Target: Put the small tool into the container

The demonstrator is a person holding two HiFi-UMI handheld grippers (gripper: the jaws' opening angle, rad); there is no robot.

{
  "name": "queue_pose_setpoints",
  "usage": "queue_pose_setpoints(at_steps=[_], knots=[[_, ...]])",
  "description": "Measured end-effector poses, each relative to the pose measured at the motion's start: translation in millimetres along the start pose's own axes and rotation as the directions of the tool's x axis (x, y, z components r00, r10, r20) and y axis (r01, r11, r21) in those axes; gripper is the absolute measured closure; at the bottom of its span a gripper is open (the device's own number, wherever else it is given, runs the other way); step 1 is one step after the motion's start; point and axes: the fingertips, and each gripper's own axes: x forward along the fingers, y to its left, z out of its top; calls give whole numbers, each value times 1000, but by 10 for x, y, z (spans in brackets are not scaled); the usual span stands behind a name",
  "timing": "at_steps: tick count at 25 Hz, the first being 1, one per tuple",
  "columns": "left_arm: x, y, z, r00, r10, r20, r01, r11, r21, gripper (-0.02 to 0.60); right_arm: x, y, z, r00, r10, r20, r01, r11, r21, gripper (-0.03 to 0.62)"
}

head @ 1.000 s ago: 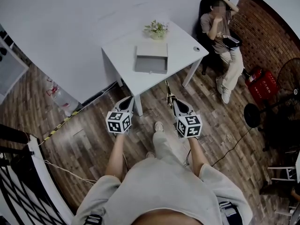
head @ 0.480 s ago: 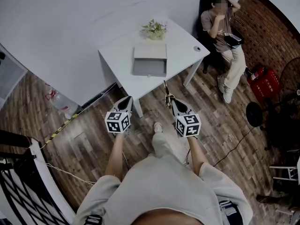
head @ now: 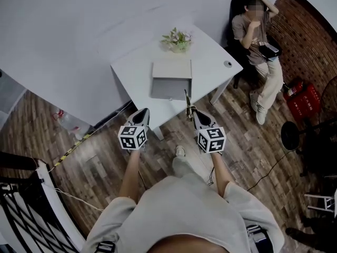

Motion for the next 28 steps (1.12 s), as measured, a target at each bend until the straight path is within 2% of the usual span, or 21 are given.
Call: queue_pose_setpoints(at_steps=[18,28], knots=[[1258,500,799,999,49,14,-48,999,-13,571,1251,-806,797,998,61,3,-60,998,-31,591],[1682,675,952,997,78,18,-77,997,-24,571,1673,-1093,972,996,86,-5,-86,995,-44,591]])
